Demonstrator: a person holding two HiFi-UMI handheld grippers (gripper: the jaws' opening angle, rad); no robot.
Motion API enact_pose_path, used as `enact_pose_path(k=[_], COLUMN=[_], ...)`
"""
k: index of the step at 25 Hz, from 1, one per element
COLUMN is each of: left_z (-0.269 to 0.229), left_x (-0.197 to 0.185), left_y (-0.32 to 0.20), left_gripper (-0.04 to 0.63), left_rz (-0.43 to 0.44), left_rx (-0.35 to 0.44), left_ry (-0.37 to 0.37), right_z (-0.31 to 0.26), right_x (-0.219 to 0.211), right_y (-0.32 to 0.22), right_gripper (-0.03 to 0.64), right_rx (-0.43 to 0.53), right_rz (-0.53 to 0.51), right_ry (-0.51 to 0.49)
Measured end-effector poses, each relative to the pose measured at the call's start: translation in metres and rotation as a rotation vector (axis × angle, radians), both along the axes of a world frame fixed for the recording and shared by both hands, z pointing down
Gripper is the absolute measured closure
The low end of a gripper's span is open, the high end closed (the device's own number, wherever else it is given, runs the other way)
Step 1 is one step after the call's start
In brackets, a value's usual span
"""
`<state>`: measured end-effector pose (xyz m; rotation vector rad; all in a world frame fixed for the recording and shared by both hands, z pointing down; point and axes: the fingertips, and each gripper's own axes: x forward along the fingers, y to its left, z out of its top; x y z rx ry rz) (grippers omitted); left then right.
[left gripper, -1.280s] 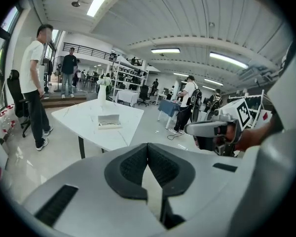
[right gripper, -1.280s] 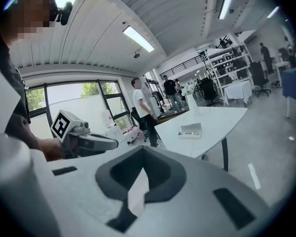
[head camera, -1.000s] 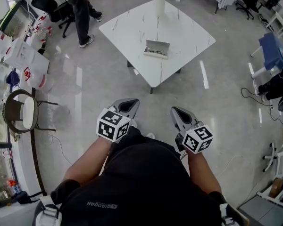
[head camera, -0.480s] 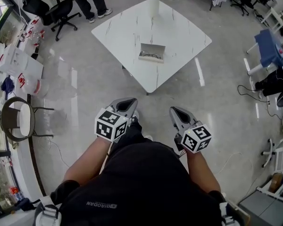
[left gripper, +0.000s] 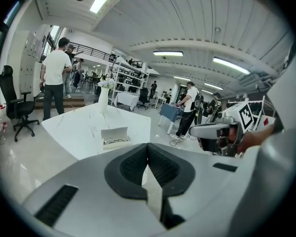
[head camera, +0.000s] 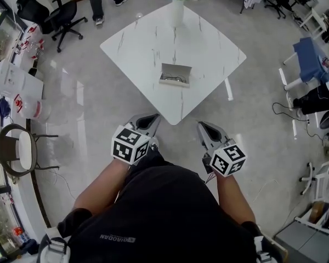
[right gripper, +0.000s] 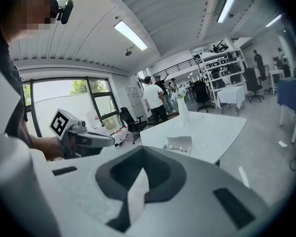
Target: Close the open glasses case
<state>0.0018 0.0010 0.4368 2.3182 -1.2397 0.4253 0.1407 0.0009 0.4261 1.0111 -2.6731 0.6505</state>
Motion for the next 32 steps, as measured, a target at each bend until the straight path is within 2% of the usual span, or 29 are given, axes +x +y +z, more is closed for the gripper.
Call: enact_pose_path(k=[4, 9, 13, 17, 20, 24, 32], left_z=[-0.006, -0.014, -0.009, -0.008, -0.005, 0.005, 0.011], left_x=[-0.019, -0.033, -0.038, -0.048, -0.057, -0.067, -0.074], left_y=[-0.038, -0.076, -0.099, -0.123, -0.136, -0.147, -0.154], left_gripper=[0.591, 0.592, 0.592, 0.592, 0.592, 0.592, 0.592], left_rz=[0.002, 0.013, 0.071, 0.119, 0.141, 0.168, 0.159], left_rx=[0.028, 0.053, 0.053, 0.087, 0.105, 0.091, 0.075], left_ry=[-0.008, 0.035, 0.006, -0.046, -0.061, -0.076, -0.04], right_z=[-0.003, -0.008, -0.008, -0.003, 0.012, 0.022, 0.021], right_x=[-0.013, -0.029, -0.04, -0.046, -0.048, -0.05, -0.052], right_y=[-0.03, -0.066, -0.085, -0.101, -0.111, -0.12, -0.129], right_gripper=[0.618, 0.618, 0.618, 0.618, 0.618, 0.618, 0.618], right_rx=[0.005, 0.014, 0.02, 0.014, -0.005, -0.027, -0.032], right_rz=[0.007, 0.022, 0.046, 0.083, 0.118, 0.151, 0.163], right_ry=[0.022, 0.051, 0.066, 0.083, 0.106, 0.122, 0.134])
